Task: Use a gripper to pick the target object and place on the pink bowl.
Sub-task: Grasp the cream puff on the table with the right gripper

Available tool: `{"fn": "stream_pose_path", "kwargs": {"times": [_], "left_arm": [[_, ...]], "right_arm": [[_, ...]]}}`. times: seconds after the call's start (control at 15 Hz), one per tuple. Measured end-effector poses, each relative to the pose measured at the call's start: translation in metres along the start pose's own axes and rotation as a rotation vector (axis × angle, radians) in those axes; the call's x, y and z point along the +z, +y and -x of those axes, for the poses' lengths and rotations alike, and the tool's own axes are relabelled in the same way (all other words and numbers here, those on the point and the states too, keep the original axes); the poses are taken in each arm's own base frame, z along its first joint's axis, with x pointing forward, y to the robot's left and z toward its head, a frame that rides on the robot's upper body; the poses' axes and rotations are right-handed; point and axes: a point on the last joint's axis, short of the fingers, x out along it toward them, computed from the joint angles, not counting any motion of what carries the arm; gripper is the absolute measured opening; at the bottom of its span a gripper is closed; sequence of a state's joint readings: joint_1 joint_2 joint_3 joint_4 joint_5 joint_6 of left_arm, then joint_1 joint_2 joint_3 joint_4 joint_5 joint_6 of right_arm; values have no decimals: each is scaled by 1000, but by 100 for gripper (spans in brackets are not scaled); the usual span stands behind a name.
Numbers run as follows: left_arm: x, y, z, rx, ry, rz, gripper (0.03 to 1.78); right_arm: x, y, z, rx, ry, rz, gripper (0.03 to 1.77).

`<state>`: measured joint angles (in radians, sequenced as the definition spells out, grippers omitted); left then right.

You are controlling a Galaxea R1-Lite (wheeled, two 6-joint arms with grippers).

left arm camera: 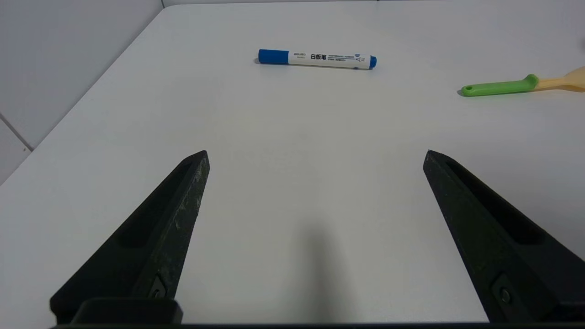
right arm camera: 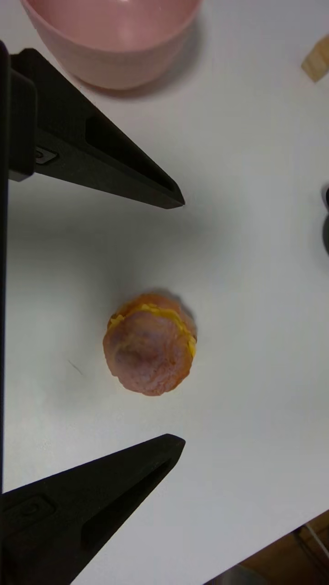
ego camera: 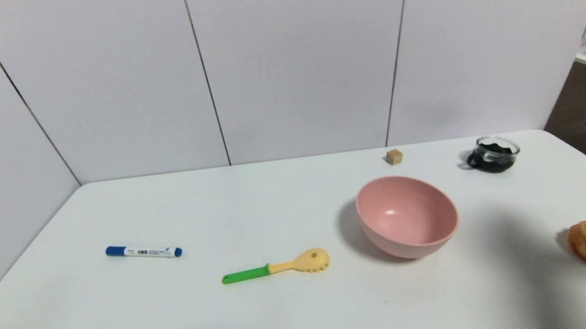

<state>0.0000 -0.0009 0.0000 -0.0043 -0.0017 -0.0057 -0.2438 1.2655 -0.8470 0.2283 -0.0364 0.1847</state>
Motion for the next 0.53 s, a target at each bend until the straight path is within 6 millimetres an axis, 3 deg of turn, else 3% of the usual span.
{"fn": "stream_pose_path", "kwargs": {"times": [0.27,0.53], "left_arm": [[0,0,0,0,0,0,169],[0,0,0,0,0,0,169]], "right_arm": [[0,-9,-30,-53,95,-25,171],[-4,-10,-41,-47,162,-3,171]]}}
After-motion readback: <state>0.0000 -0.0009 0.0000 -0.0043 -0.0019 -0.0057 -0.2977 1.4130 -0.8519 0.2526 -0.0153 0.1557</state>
